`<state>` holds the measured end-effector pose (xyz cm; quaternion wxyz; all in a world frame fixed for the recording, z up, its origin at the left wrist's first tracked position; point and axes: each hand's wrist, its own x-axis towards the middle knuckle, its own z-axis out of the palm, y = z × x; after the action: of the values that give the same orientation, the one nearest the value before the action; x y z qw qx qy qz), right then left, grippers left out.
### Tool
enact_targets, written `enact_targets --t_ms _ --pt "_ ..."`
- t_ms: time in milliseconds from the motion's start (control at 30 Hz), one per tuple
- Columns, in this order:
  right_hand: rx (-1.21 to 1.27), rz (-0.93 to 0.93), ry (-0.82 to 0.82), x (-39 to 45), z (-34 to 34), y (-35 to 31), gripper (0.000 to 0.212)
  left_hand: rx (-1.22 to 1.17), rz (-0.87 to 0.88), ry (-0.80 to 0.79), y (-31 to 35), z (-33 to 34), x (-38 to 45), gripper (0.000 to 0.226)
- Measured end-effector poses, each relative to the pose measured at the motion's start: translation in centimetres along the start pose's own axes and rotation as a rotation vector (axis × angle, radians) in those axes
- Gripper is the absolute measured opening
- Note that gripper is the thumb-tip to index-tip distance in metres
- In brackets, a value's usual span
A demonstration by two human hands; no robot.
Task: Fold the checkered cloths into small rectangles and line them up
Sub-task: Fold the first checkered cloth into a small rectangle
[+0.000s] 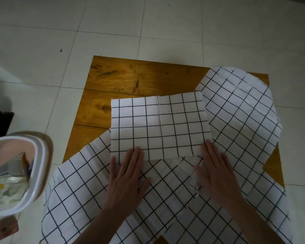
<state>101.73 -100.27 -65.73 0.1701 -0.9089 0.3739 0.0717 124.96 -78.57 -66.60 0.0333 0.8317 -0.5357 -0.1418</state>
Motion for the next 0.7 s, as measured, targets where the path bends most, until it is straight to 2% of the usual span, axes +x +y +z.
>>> enact_targets --t_ms 167,333,433,533,700 --pt "-0.016 0.017 0.023 0.1 0.2 0.2 0.080 0.011 0.005 -0.007 0.0 -0.1 0.0 0.077" --pt "0.023 0.036 0.082 0.2 0.1 0.0 0.074 -0.023 0.001 0.029 0.4 -0.2 0.0 0.076" --pt "0.107 0.094 0.210 0.8 -1.1 -0.9 0.062 -0.064 -0.001 0.089 1.6 -0.4 0.5 0.075" --pt "0.129 0.225 0.348 1.9 -2.6 -2.0 0.048 -0.086 0.090 0.105 3.9 -0.5 1.5 0.073" --pt "0.146 0.465 0.227 3.8 -3.8 -2.7 0.056 -0.080 0.110 0.055 6.3 0.7 2.7 0.069"
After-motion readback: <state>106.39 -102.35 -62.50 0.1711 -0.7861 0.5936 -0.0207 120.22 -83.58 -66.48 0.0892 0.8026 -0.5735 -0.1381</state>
